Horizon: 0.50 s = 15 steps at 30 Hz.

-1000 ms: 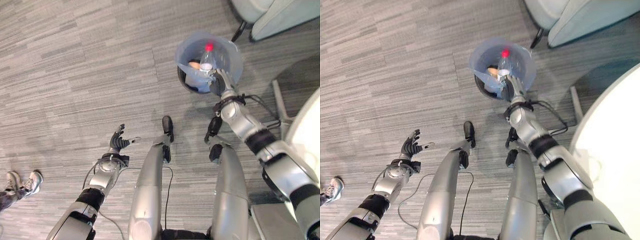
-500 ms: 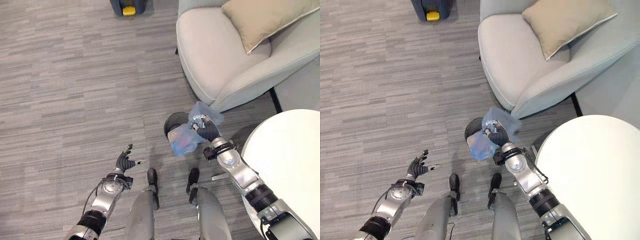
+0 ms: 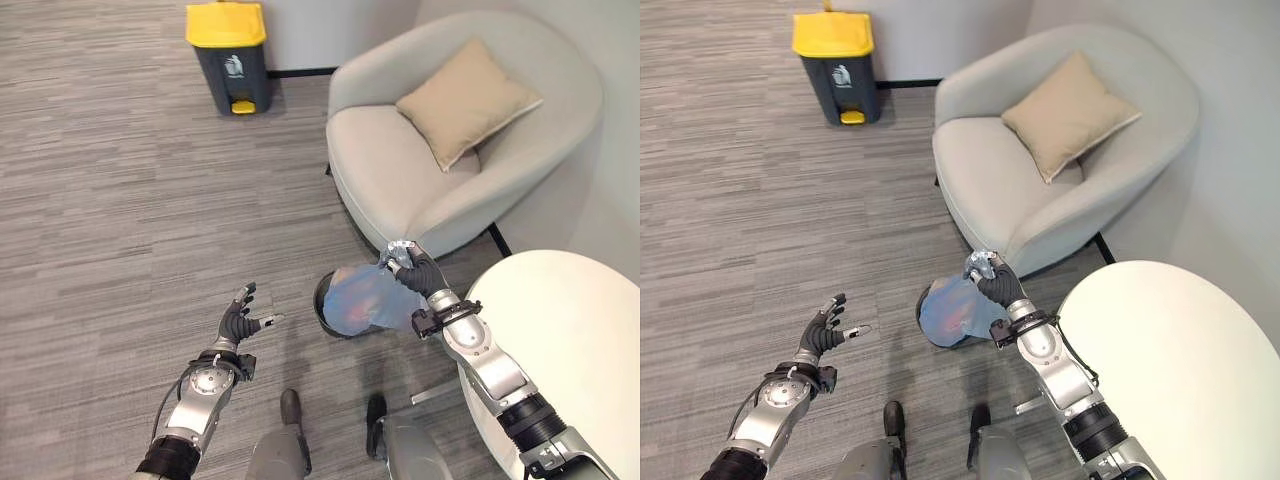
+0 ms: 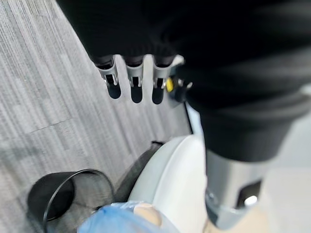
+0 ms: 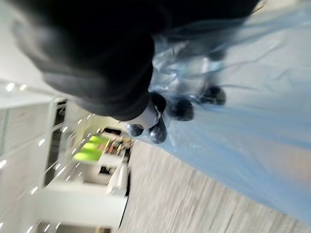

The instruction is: Gather garbage on tea table into small bin, then transfer packed bag to large trash can.

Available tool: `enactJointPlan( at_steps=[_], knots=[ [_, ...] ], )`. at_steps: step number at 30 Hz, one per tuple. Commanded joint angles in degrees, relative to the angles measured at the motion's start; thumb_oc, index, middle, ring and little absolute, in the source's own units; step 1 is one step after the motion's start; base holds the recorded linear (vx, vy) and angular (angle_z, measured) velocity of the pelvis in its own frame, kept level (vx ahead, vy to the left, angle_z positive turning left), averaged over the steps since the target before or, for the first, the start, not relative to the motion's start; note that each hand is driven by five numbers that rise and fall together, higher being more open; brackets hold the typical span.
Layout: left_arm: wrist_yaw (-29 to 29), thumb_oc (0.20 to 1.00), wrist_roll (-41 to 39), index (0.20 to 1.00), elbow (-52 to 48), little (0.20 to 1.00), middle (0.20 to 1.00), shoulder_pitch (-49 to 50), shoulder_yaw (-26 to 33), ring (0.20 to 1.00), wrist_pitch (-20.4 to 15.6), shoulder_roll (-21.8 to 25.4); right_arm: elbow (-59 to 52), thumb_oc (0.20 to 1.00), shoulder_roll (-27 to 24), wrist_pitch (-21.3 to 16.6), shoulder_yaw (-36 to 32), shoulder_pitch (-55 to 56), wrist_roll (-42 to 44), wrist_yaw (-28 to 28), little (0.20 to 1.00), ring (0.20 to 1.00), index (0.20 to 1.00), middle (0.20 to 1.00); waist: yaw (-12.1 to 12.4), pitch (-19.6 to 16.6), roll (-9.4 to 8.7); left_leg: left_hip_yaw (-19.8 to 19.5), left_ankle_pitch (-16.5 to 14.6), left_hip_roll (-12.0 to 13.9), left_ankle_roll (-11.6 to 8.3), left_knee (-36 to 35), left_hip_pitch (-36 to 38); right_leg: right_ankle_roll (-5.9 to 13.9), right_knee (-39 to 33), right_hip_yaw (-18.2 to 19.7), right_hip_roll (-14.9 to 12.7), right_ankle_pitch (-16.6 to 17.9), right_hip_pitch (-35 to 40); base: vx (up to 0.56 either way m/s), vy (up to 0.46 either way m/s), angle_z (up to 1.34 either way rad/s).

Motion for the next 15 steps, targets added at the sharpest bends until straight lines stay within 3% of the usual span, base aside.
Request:
enactJointPlan(
  at_steps=[1,4,5,7,8,9,11,13,15],
  knots=[
    [-0.68,1.0,1.45,1.0,-3.57,1.0,1.0,0.19,-1.18,1.0,-1.6,2.08,-3.89,0.2,1.26,-4.02,-2.13,-2.67,2.2,-0.92,0.2,0.2,0.2,0.2,1.88,-2.24,-1.35,-4.14,-0.34,-1.79,-2.25,0.58,-7.8,-2.88,-13.1,1.47,3.77,-0.76,5.87,-0.27,-0.272,0.3],
    [-1.64,1.0,1.48,1.0,-4.37,1.0,1.0,-1.21,-2.13,1.0,-1.43,1.29,-3.12,0.2,0.45,-4.28,-2.37,-3.24,3.79,-1.52,0.2,0.2,0.2,0.2,1.81,-2.13,0.39,-5.4,4.93,-1.19,-5.87,-1.38,-12.39,-4.52,-18.17,1.2,7.05,-0.04,5.58,-0.22,-0.194,0.32],
    [-1.63,1.0,1.48,1.0,-4.37,1.0,1.0,-1.21,-2.12,1.0,-1.43,1.28,-3.12,0.2,0.45,-4.29,-2.36,-3.24,3.8,-1.52,0.2,0.2,0.2,0.2,1.76,-2.14,0.41,-5.45,4.95,-1.19,-5.87,-1.38,-12.42,-4.53,-18.18,1.16,7.06,-0.04,5.56,-0.3,-0.07,0.61],
    [-2.99,1.0,2.87,1.0,-6.63,1.0,1.0,-2.71,-3.77,1.0,-1.71,0.97,-2.74,0.2,-0.42,-4.47,-2.3,-3.43,4.41,-1.95,0.2,0.2,0.2,0.2,-0.14,-0.96,0.93,-1.55,1.69,-0.71,-4.75,1.47,-12.33,-4.66,-18.11,-2.49,5.39,1.22,3.73,-0.32,-0.045,0.66],
    [-3.0,1.0,2.88,1.0,-6.66,1.0,1.0,-2.72,-3.75,1.0,-1.69,0.96,-2.73,0.2,-0.43,-4.48,-2.29,-3.46,4.41,-1.95,0.2,0.2,0.2,0.2,-0.16,-1.05,1.04,-1.62,1.78,-0.6,-4.74,1.55,-12.59,-4.69,-18.19,-2.54,5.51,1.41,3.57,-0.24,-0.03,0.9],
    [-4.55,1.0,4.39,1.0,-8.22,1.0,1.0,-3.22,-4.94,1.0,-2.15,1.36,-2.87,0.2,-0.64,-4.27,-1.53,-3.22,5.22,-0.74,0.2,0.2,0.2,0.2,-1.96,-1.11,-0.01,-1.08,-4.39,-0.45,-3.83,8.3,-10.58,-4.46,-18.27,-4.44,3.48,2.59,2.71,-0.2,-0.027,1.0],
    [-5.54,1.0,4.97,1.0,-9.22,1.0,1.0,-4.97,-6.96,1.0,-2.58,1.37,-2.66,0.2,-1.04,-4.09,-0.3,-3.99,6.07,0.91,0.2,0.2,0.2,0.2,-3.58,-1.61,-1.19,-2.62,-11.43,0.03,-3.8,14.88,-7.28,-4.52,-18.41,-5.88,1.33,3.67,2.27,-0.17,0.003,1.06],
    [-6.13,1.0,5.1,1.0,-9.71,1.0,1.0,-5.72,-8.51,1.0,-2.56,1.1,-3.1,0.2,-1.43,-3.76,0.24,-3.96,5.84,1.79,0.2,0.2,0.2,0.2,-4.41,-2.37,-0.33,-2.21,-10.68,1.34,-3.94,12.18,-4.06,-4.28,-17.9,-7.19,1.33,3.6,2.37,0.02,0.094,0.41],
    [-6.57,1.0,5.28,1.0,-10.21,1.0,1.0,-5.51,-8.59,1.0,-2.51,1.05,-3.38,0.2,-1.45,-3.57,0.33,-3.83,6.07,2.2,0.2,0.2,0.2,0.2,-4.6,-3.25,0.14,-1.58,-10.25,1.0,-3.86,8.77,-1.22,-4.02,-18.39,-7.38,1.5,3.93,2.62,0.04,0.099,0.24]
  ],
)
